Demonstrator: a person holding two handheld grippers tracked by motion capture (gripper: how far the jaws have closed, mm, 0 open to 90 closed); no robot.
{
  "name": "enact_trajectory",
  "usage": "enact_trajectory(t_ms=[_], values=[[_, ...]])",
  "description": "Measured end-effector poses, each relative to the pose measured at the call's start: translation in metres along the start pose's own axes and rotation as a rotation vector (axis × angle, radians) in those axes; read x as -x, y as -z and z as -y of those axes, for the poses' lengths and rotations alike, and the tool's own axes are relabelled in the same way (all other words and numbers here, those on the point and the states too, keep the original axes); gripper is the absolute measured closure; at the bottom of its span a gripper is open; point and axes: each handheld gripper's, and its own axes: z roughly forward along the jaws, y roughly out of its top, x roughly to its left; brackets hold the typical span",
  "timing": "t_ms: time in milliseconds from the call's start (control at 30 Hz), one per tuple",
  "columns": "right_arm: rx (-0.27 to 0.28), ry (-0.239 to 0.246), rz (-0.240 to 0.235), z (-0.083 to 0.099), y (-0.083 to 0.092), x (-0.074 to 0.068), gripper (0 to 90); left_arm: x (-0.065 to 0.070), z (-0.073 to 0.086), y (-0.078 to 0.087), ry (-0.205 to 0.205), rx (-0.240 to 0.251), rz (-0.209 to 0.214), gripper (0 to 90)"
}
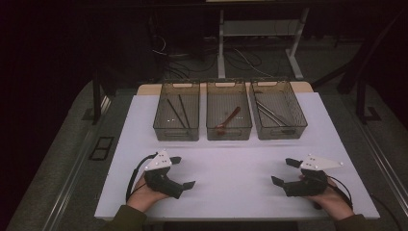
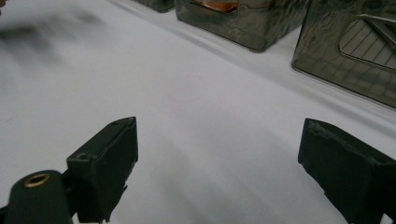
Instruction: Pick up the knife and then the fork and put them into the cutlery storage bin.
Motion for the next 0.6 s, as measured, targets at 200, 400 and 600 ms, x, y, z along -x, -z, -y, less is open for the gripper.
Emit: enact_trajectory(t_ms=[200,400,600], values=[[0.0,0.01,-0.005,-0.0005,-0.0005,-0.001,11.4,-0.0005,0.0001,-0.0005,-0.004,-0.007,-0.002,0.0],[-0.002,0.017,-0.006,-0.0006,-0.0008,-0.0013,11.4,-0.0004,0.0003,-0.0009,0.0,-0.006,-0.003,0.0],[-0.003,0.024,-0.006,-0.0007,-0.0013,-0.0014,11.4,-0.0001,0.0005,-0.0017,0.002,-0.005,-0.001,0.0]])
